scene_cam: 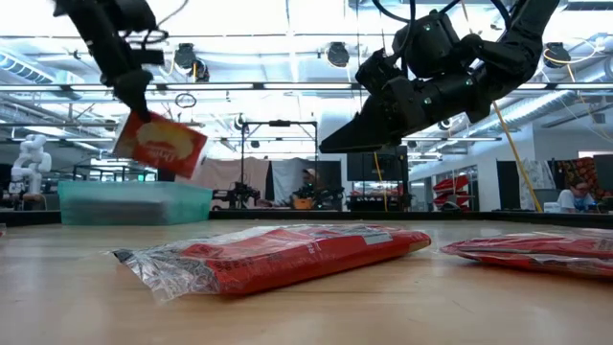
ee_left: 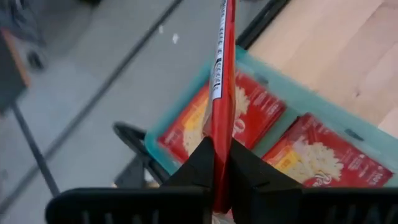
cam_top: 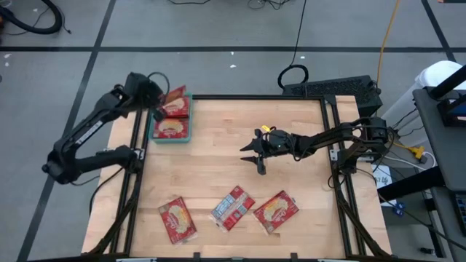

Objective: Sort popcorn bags into baskets
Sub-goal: Put the popcorn bag into the blue bin

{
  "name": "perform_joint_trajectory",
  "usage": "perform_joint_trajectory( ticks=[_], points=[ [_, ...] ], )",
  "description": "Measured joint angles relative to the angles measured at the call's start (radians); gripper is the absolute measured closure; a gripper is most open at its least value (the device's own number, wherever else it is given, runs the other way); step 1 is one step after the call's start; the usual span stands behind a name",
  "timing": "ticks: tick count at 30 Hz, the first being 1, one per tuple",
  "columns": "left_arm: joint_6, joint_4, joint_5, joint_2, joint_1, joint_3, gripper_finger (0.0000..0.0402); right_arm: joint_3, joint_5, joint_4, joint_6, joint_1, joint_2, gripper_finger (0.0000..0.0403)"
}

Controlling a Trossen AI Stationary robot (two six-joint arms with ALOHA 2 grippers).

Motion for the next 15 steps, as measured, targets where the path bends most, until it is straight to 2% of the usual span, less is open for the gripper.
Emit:
perform_joint_trajectory(
  ticks=[6,11,15],
  points=[
    [-0.001,-0.044,0.196,0.166,0.155,0.081,0.0386,0.0,0.0,0.0,-0.006,-0.001,0.0,0.0245],
    [0.007,-0.185,0.241,0.323,0.206,0.21,0.0366,0.0,0.001,0.0,-0.019,-0.001,0.0,0.0245],
    [0.009,-0.267,0.253,0.414,0.216,0.307,0.0373,0.0,0.001,-0.001,-0.019,-0.001,0.0,0.0245]
  ],
)
